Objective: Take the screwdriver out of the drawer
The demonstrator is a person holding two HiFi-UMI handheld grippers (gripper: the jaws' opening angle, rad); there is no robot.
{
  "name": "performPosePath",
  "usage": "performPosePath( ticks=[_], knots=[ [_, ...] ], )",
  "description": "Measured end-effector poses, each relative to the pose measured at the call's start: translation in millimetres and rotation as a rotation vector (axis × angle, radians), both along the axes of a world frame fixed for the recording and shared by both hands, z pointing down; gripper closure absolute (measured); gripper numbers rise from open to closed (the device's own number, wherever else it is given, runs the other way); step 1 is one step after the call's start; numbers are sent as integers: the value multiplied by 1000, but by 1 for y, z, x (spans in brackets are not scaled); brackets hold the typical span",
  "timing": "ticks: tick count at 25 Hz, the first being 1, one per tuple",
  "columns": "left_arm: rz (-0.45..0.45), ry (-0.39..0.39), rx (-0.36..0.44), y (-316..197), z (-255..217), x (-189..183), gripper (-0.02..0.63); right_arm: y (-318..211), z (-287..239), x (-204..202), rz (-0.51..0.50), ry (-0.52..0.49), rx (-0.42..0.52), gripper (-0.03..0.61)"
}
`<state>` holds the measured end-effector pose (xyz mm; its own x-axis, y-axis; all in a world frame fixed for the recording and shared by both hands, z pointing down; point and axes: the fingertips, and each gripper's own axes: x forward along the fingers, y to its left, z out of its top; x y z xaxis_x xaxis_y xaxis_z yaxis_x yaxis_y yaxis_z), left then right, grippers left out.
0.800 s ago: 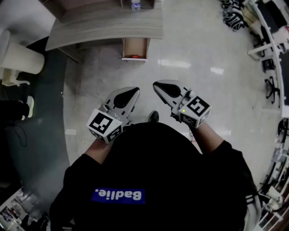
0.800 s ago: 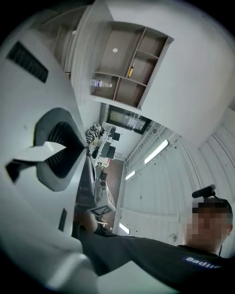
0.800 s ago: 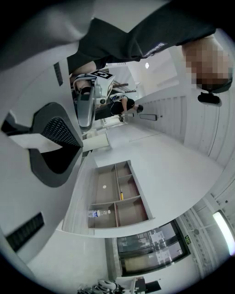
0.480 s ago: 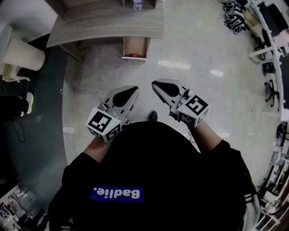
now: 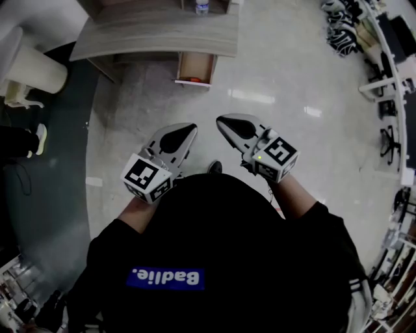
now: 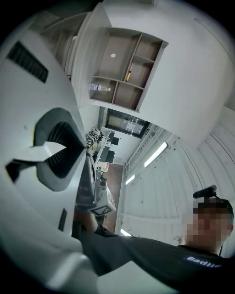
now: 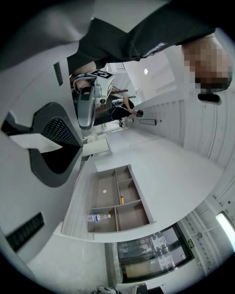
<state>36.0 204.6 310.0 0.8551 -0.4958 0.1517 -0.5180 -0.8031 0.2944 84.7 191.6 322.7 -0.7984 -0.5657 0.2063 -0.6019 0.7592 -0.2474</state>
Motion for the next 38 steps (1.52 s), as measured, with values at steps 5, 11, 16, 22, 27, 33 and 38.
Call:
performPosePath(
  ticks=[5,11,16,22,27,33,38],
  knots=[
    [-20,-5,6,0,4,5,612,-1,4,5,-21,7,26,548],
    [-68,-13,1,-2,5,30,612,-8,9,32,-59,3,26,546],
    [-102,-12,-17,-5,11,36,612,-17,21,40,-84,22,11,546],
    [-116,-3,-21,-35,17,25,612,-48,29,33,-88,50,13,546],
    [-94,21,-24,-74,17,12,612,-83,34,17,-66,65,0,546],
    [-46,21,-25,-132,17,-13,612,-132,43,-15,-77,141,-1,546],
    [-8,33,-46,-177,20,-40,612,-173,59,-41,-71,205,-23,546]
  ],
)
